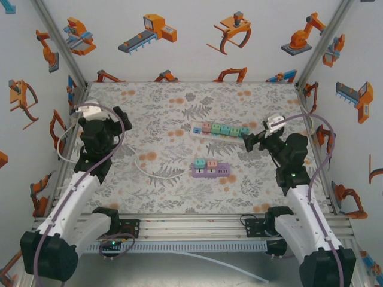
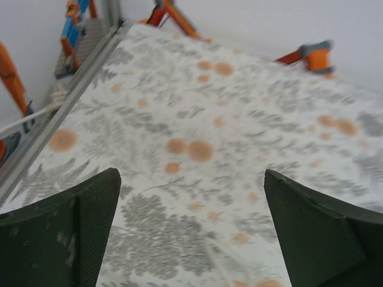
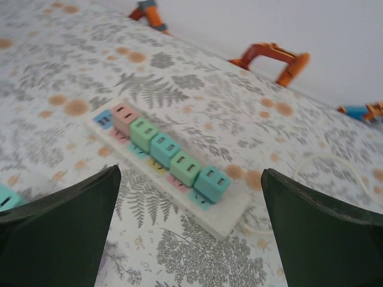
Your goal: Pull the plug off the socket
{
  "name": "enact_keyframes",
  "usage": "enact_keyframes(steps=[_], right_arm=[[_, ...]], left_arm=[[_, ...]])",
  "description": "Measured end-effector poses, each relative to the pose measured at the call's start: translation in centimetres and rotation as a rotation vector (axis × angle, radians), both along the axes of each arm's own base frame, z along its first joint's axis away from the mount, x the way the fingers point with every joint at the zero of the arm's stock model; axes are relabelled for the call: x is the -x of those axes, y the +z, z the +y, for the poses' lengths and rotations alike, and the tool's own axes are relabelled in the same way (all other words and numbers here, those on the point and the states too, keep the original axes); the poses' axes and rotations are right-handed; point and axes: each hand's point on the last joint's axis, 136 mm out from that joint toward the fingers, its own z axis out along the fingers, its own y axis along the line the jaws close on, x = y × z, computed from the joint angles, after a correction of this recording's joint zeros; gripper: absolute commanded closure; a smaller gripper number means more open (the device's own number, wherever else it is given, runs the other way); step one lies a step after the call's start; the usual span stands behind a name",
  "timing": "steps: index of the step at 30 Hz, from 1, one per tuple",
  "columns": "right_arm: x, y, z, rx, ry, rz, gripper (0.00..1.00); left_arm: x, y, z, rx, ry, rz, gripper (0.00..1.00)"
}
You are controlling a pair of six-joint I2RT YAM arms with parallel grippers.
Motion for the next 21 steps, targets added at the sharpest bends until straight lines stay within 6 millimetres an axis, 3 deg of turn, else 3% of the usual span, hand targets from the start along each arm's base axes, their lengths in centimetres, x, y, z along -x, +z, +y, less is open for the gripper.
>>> enact_keyframes(steps=[2, 5, 7, 11, 15, 21], right_arm=[[1.0, -0.4, 2.4, 0.086, 0.129, 0.009, 0.08], [3.1, -1.5, 6.2, 0.221, 0.343, 0.017, 0.07], [4.4, -2.6, 8.1, 0.295, 0.465, 0.037, 0.08], [5.7, -5.7, 10.1, 0.402, 0.619, 0.117, 0.08], [6.9, -9.4, 11.5, 0.468, 0.733, 0.212, 0.09], [7.3, -13.2, 13.0, 0.505, 0.818, 0.298, 0.15]], left_arm=[[0.4, 1.8, -3.5, 0.061, -0.118, 0.019, 0.03], [1.4, 1.9, -9.4, 0.134, -0.3, 0.118, 0.03], [2.2, 0.4, -12.9, 0.161, -0.4, 0.21, 0.03], [4.8, -4.7, -18.4, 0.183, -0.557, 0.438, 0.03], [7.5, -7.9, -21.6, 0.198, -0.677, 0.574, 0.07], [10.6, -12.6, -23.1, 0.181, -0.774, 0.668, 0.12]])
